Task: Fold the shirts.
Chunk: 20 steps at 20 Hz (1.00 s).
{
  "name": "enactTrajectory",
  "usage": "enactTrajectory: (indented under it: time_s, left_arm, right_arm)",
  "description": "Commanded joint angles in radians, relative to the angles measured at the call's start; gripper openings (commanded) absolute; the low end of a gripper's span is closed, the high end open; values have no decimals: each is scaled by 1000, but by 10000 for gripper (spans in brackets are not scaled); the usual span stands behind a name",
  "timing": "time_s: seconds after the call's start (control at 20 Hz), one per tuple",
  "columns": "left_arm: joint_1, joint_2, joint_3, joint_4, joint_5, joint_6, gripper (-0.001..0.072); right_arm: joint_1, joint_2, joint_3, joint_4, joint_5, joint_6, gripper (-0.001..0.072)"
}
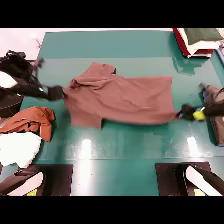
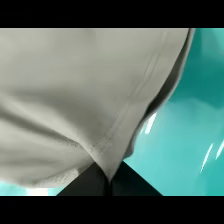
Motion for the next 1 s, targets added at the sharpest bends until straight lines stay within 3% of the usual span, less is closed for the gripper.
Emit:
enactTrajectory:
  time_s: [0.0, 0.3, 0.5, 0.6, 0.75, 0.95]
  left_arm:
    - [4, 138, 296, 18, -3, -13, 23]
    - [4, 226, 941, 124, 3, -46, 22]
    - [4, 226, 1034, 199, 133, -78, 20]
    - [4, 197, 1010, 211, 101, -104, 21]
    - [4, 117, 875, 155, 27, -111, 21]
    - [-28, -68, 685, 85, -97, -107, 22]
  right_arm:
    - [9, 142, 346, 7, 64, 0, 14]
    - [-95, 182, 1031, -1, 98, 26, 14]
    - [-198, 79, 1337, 2, 181, 79, 13]
    - [-206, 49, 1337, 9, 198, 91, 13]
    - [-197, 27, 1119, 71, 191, 101, 13]
    - [-49, -77, 816, -80, 199, 100, 13]
